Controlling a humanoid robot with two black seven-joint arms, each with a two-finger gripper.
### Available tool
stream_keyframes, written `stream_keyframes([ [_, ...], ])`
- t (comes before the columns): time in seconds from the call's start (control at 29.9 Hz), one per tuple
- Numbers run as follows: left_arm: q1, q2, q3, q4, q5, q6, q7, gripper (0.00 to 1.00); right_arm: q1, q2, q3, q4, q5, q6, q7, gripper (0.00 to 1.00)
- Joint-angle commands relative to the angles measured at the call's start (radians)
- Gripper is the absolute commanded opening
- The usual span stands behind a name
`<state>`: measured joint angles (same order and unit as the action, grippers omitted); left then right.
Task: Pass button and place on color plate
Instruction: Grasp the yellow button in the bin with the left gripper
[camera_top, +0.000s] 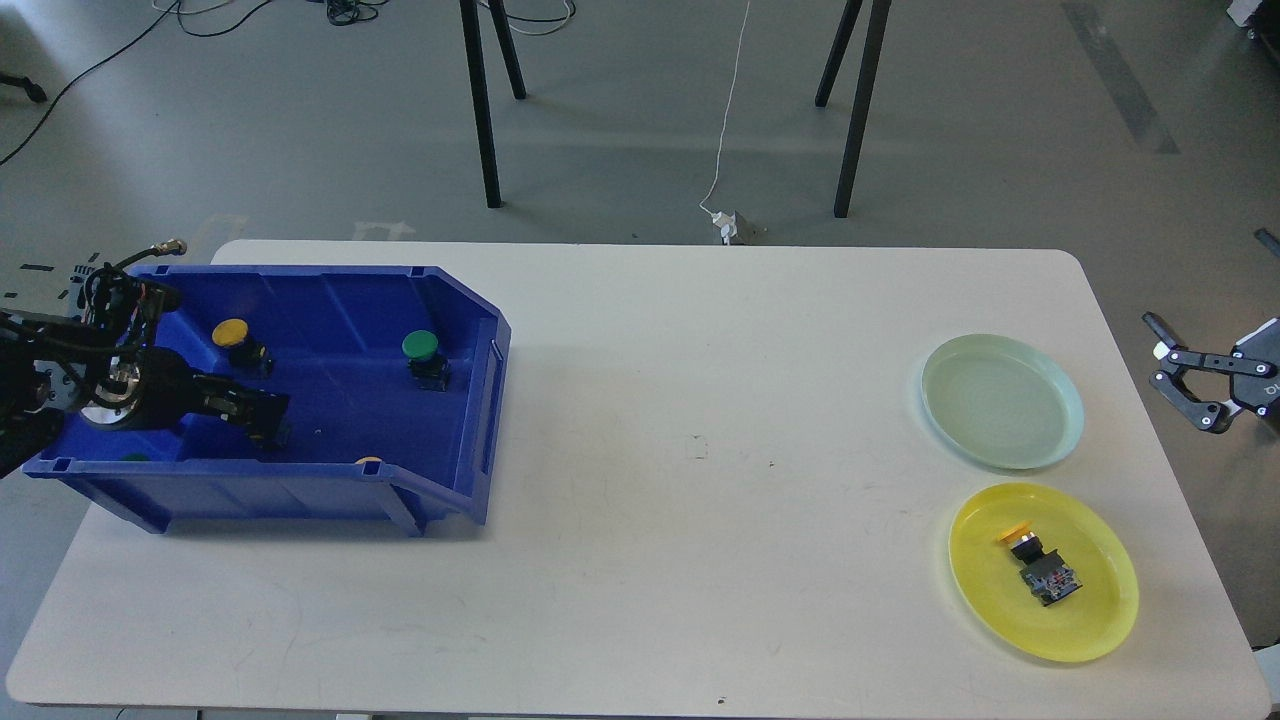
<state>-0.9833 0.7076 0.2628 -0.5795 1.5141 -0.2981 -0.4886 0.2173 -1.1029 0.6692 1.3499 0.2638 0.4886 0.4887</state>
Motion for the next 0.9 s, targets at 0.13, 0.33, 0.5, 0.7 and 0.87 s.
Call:
stream_keyframes([
  [0.13, 0.000, -0.002, 0.001, 0.001, 0.000, -0.001, 0.000, 0.61, -0.013, 0.000, 0.001, -0.002, 0.000, 0.000, 0.000, 0.98],
  [0.33, 0.002, -0.002, 0.001, 0.001, 0.000, -0.004, 0.000, 0.54, -0.024, 0.000, 0.001, -0.003, 0.000, 0.000, 0.000, 0.98],
  [0.5, 0.003, 0.000, 0.001, 0.001, 0.000, -0.010, 0.000, 0.51, -0.026, 0.000, 0.001, -0.003, 0.000, 0.000, 0.000, 0.98],
  [0.7, 0.012, 0.000, 0.001, 0.000, 0.002, -0.010, 0.000, 0.28, -0.032, 0.000, 0.001, -0.003, 0.000, 0.000, 0.000, 0.98],
  [0.87, 0.003, 0.003, -0.002, -0.006, -0.002, -0.010, 0.000, 0.21, -0.035, 0.000, 0.001, -0.003, 0.000, 0.000, 0.000, 0.98],
])
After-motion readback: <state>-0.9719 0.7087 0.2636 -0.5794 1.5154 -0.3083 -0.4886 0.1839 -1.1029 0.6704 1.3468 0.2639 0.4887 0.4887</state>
